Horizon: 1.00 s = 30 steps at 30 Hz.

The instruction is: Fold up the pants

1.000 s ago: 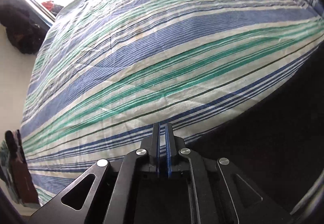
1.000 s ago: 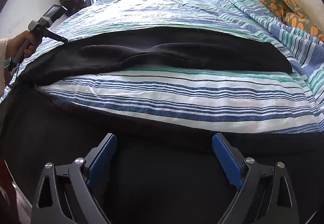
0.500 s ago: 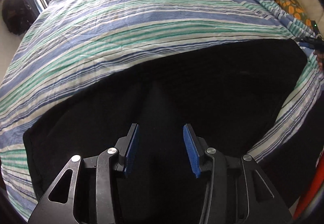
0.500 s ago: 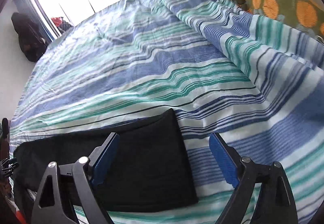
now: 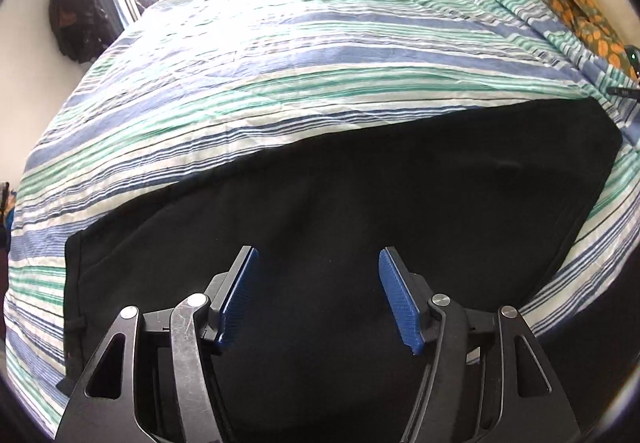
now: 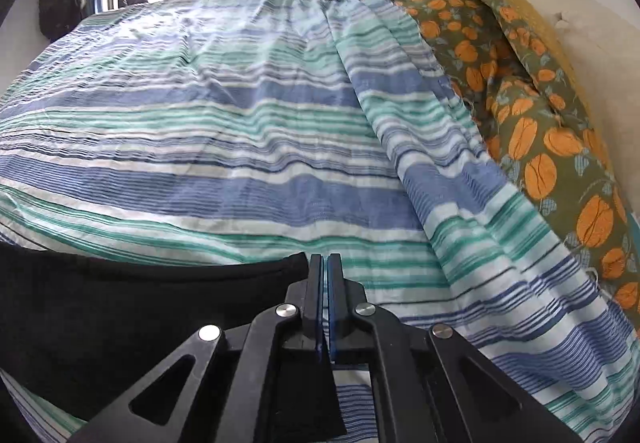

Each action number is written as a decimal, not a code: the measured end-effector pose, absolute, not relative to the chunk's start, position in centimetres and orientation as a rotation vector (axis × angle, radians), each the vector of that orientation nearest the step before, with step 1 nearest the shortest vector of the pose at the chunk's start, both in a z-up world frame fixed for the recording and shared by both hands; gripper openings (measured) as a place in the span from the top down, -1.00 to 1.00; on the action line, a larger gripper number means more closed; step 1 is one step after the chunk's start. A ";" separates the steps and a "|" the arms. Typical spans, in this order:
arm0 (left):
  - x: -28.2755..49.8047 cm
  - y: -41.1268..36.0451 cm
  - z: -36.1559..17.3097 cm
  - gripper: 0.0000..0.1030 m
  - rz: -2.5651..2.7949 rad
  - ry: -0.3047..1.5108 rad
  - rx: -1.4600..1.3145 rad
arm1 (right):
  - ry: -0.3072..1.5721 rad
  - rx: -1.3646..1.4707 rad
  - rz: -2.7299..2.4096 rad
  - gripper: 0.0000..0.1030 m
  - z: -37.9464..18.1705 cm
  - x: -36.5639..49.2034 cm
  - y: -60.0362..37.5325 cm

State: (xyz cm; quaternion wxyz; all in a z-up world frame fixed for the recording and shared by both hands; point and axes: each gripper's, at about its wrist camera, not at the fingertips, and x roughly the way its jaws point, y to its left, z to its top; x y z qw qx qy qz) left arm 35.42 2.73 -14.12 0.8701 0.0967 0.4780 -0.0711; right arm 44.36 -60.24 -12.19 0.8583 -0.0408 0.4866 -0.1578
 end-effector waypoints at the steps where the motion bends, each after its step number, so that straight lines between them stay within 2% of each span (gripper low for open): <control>1: 35.5 2.4 -14.9 -0.26 -0.137 1.012 0.222 | 1.036 -0.060 -0.374 0.93 -12.9 43.8 -60.5; 3: 35.2 1.9 -16.2 -0.26 -0.122 1.029 0.263 | 0.974 0.026 -0.380 0.85 -12.5 41.8 -59.9; 4: 34.9 1.7 -16.5 -0.26 -0.124 1.023 0.275 | 0.933 0.071 -0.347 0.66 -11.9 40.7 -58.9; 5: 34.6 1.4 -16.7 -0.28 -0.128 1.017 0.283 | 0.909 0.102 -0.289 0.30 -11.5 40.0 -57.2; 6: 34.4 1.2 -16.9 -0.36 -0.130 1.015 0.291 | 0.900 0.122 -0.200 0.08 -11.2 39.5 -54.8; 7: 34.4 0.9 -17.1 -0.42 -0.127 1.019 0.299 | 0.893 0.140 -0.103 -0.29 -11.1 39.0 -52.4; 8: 34.4 0.6 -17.4 -0.42 -0.120 1.024 0.308 | 0.888 0.156 0.001 -0.38 -11.2 38.5 -49.7; 12: 35.1 1.0 -17.5 -0.54 -0.088 1.044 0.276 | 0.990 0.284 0.320 -0.38 -14.5 38.5 -41.2; 15: 34.8 1.6 -16.0 -0.54 -0.063 1.050 0.216 | 1.085 0.270 0.221 -0.38 -17.6 38.6 -39.4; 17: 33.9 1.2 -14.5 -0.59 -0.081 1.008 0.221 | 1.049 0.276 0.113 -0.38 -17.3 37.3 -40.2; 19: 33.7 0.2 -13.6 -0.76 -0.093 0.974 0.252 | 0.992 0.283 0.058 -0.38 -15.5 34.7 -40.7; 26: 36.4 -8.7 -16.5 -0.77 -0.218 1.020 0.411 | 0.807 0.325 0.040 -0.67 -9.9 19.1 -41.4; 30: 37.9 -15.7 -18.3 -0.77 -0.266 0.995 0.555 | 0.735 0.332 -0.031 -0.71 -9.6 11.1 -41.9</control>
